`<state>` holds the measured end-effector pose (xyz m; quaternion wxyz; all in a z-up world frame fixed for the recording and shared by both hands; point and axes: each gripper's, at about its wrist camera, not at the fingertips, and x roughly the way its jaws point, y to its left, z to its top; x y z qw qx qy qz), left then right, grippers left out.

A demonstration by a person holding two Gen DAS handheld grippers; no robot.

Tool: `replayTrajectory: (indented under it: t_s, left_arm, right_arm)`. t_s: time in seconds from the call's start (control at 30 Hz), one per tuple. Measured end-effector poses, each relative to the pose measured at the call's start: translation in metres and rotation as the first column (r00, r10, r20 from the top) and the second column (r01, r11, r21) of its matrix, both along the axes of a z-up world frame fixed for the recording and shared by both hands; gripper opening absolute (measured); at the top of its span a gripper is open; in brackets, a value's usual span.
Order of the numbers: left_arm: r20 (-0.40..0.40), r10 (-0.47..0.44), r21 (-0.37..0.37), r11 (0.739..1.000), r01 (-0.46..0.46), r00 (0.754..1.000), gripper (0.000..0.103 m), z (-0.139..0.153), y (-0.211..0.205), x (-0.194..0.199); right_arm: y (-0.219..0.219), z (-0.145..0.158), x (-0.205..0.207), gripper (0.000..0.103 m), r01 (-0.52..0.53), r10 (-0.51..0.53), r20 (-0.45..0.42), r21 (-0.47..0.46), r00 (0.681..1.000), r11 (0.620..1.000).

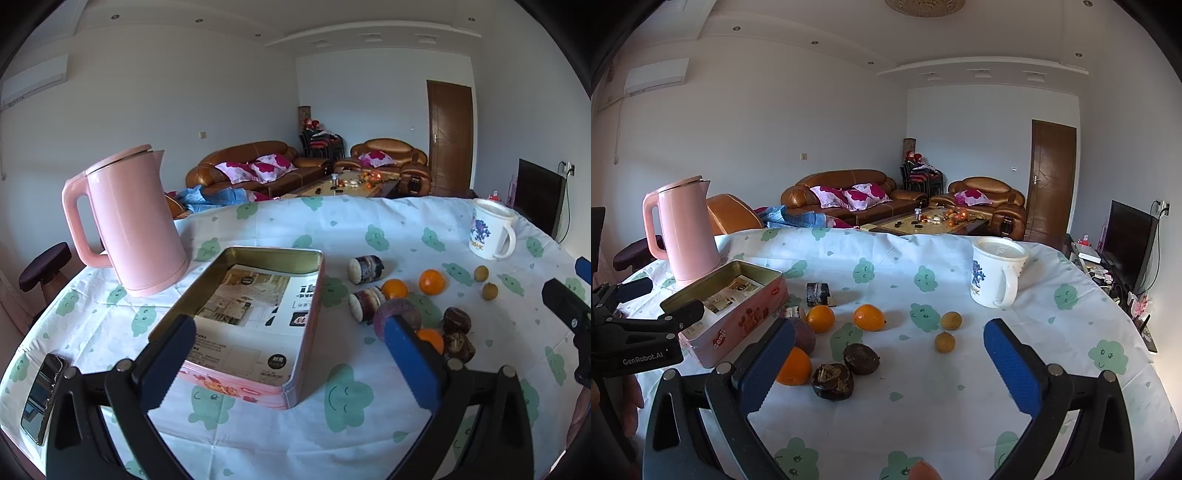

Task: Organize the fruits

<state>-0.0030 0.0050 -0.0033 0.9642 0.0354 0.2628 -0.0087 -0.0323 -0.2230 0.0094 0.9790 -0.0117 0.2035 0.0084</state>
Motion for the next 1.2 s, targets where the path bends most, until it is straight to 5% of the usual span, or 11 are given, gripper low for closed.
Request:
replayTrajectory:
  t_s: [1.2]
  left_arm:
    - [0.009,-0.001,0.002,1.0,0.001,1.0,0.103,-0.0015,-0.0009,-0.0024]
  right_arm:
    - [0.0034,-0.0093,0.0038,0.102,-0.005,0.005,-0.022,0.007,1.0,1.0]
